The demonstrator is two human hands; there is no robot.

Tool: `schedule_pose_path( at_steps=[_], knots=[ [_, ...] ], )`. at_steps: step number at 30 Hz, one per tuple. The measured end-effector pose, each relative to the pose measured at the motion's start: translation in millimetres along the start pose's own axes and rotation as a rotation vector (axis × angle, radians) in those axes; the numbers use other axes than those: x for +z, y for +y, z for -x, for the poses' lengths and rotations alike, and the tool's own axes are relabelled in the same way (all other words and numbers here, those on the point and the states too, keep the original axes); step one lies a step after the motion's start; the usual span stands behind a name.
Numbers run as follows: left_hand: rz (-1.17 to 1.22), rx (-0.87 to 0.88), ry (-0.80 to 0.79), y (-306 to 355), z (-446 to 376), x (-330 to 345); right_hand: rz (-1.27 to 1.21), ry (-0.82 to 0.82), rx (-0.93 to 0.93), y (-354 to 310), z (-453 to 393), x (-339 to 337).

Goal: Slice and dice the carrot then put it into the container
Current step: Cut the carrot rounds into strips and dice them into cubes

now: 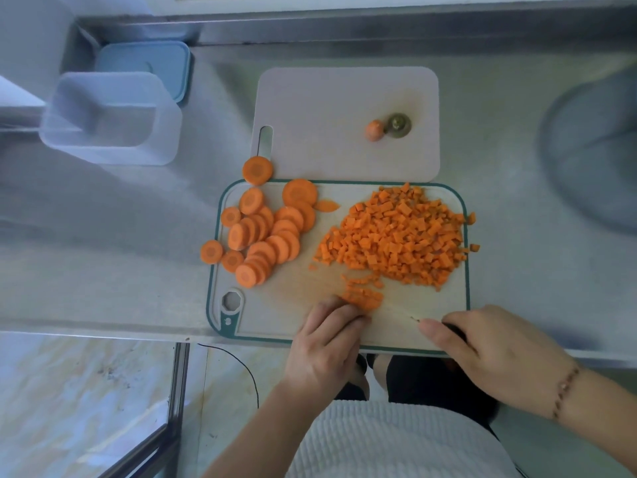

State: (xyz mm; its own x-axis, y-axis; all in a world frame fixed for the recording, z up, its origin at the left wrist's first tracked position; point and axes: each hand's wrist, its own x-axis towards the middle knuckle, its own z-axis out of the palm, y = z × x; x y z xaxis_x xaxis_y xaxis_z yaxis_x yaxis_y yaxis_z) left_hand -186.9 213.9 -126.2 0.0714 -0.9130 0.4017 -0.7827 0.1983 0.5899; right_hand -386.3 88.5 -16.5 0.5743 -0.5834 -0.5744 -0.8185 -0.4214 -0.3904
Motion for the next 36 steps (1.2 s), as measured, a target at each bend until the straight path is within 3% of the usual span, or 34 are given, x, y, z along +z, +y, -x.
schedule_pose_path(
  at_steps=[6, 11, 19, 32, 36],
  knots=[
    [0.012, -0.039, 0.017, 1, -2, 4, 0.073, -0.055, 0.027, -4, 1, 2],
    [0.027, -0.047, 0.042, 0, -4, 5, 0.119, -0.004, 0.027, -18, -12, 2],
    [0.063, -0.018, 0.08, -4, -1, 3, -0.085, 0.004, 0.022, -11, -14, 8],
    [0.073, -0.079, 0.116, 0, -2, 4, 0.027, -0.06, 0.045, -28, -10, 10],
    [0.099, -0.086, 0.087, -2, 0, 6, -0.008, -0.006, 0.004, -35, -25, 15]
  ],
)
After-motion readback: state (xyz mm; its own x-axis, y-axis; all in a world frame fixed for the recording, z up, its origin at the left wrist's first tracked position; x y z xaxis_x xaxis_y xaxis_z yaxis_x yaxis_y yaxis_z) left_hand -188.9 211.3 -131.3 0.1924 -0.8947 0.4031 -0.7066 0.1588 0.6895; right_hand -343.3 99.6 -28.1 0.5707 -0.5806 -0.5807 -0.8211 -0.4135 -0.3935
